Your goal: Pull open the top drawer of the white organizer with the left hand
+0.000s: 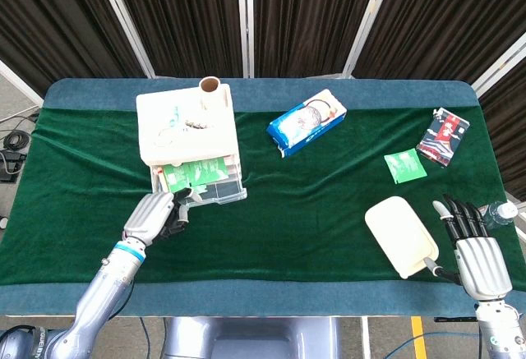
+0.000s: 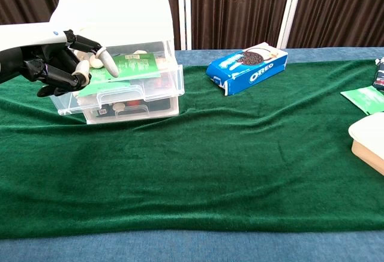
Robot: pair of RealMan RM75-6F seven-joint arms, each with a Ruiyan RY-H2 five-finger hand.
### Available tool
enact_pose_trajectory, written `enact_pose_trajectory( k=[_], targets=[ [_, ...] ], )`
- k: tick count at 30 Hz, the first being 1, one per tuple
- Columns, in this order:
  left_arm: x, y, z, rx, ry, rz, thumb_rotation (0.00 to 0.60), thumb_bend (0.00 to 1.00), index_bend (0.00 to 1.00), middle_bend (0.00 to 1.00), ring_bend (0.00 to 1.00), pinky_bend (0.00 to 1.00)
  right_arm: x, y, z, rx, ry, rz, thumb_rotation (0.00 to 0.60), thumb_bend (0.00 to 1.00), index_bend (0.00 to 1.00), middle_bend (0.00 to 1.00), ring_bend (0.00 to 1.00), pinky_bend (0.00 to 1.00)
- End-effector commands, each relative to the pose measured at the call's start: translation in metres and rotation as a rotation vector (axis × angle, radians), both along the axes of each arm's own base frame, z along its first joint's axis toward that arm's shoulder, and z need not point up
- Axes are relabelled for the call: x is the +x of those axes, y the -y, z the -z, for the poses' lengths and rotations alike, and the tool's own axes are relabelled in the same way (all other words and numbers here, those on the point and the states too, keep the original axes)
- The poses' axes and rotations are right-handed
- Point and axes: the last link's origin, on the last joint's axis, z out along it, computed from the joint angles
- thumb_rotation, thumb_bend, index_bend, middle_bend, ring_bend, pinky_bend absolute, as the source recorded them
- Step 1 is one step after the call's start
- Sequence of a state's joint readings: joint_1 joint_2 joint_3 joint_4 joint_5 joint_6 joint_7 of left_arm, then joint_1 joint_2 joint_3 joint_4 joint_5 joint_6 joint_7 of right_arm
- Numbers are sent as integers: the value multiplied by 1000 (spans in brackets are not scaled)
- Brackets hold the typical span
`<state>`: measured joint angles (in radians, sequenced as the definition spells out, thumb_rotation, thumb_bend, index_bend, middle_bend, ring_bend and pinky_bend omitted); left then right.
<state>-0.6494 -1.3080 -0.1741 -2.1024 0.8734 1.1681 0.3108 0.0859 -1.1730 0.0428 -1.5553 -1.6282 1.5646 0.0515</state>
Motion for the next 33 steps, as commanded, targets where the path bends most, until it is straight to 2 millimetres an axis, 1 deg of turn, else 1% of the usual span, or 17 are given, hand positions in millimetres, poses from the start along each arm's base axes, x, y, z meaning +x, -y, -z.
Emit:
enact_pose_trajectory(
  k=[1, 5, 6, 8, 10, 15, 18, 19, 21, 23, 24, 26, 28, 29, 31, 32, 33],
  targets=[
    [0, 0, -1, 6, 11, -3, 600, 960, 649, 839, 750, 730, 0, 0, 0, 0, 0, 0, 600, 36, 0, 0, 0, 0],
    [0, -1, -6, 32, 42, -4, 600, 953, 462, 839, 750, 730, 0, 0, 0, 1, -2, 0, 600, 36, 0, 0, 0, 0],
    [0, -1, -7, 40, 48, -2, 600, 946, 399, 839, 750, 730, 0, 0, 0, 1, -2, 1, 600, 36, 0, 0, 0, 0],
    [0, -2, -11, 57, 63, 1, 600, 934, 315, 839, 750, 730, 0, 0, 1, 1, -2, 1, 600, 36, 0, 0, 0, 0],
    [1, -2, -16, 73, 85, 4, 600, 891, 227, 839, 750, 730, 0, 0, 1, 2, -3, 0, 600, 36, 0, 0, 0, 0],
    [1, -1, -28, 118, 115, 18, 600, 718, 167, 839, 750, 721, 0, 0, 1, 4, -5, 1, 600, 36, 0, 0, 0, 0],
    [-2, 2, -37, 153, 130, 23, 600, 621, 164, 823, 736, 662, 0, 0, 1, 1, -5, 2, 600, 36, 0, 0, 0, 0],
    [-4, 3, -40, 169, 136, 25, 600, 591, 164, 791, 707, 622, -1, 0, 0, -1, -4, 2, 600, 36, 0, 0, 0, 0],
    [-10, 8, -46, 196, 141, 26, 600, 545, 163, 684, 605, 538, -1, 0, -1, -4, -4, 3, 600, 37, 0, 0, 0, 0],
    [-21, 15, -52, 229, 131, 26, 600, 493, 155, 484, 439, 420, -1, 1, -1, -7, -4, 4, 600, 36, 0, 0, 0, 0],
    [-28, 19, -54, 243, 119, 29, 600, 479, 149, 412, 384, 377, -2, 1, -2, -9, -5, 7, 600, 36, 0, 0, 0, 0],
    [-41, 27, -57, 261, 88, 33, 600, 429, 102, 178, 191, 223, -2, 1, -2, -10, -6, 7, 600, 36, 0, 0, 0, 0],
    [-55, 35, -58, 272, 50, 38, 600, 376, 38, 37, 48, 82, -2, 1, -2, -12, -8, 7, 600, 36, 0, 0, 0, 0],
    [-86, 48, -62, 293, -79, 18, 600, 346, 12, 3, 7, 28, -2, 2, -2, -19, -14, 8, 600, 36, 0, 0, 0, 0],
    [-107, 61, -66, 349, -149, 27, 600, 272, 0, 0, 0, 0, -2, 2, -2, -24, -20, 12, 600, 36, 0, 0, 0, 0],
    [-114, 65, -66, 370, -168, 25, 600, 234, 0, 0, 0, 0, -1, 3, -1, -25, -22, 12, 600, 36, 0, 0, 0, 0],
    [-120, 68, -67, 387, -185, 22, 600, 172, 0, 0, 0, 0, -1, 3, -1, -26, -24, 12, 600, 36, 0, 0, 0, 0]
  ],
)
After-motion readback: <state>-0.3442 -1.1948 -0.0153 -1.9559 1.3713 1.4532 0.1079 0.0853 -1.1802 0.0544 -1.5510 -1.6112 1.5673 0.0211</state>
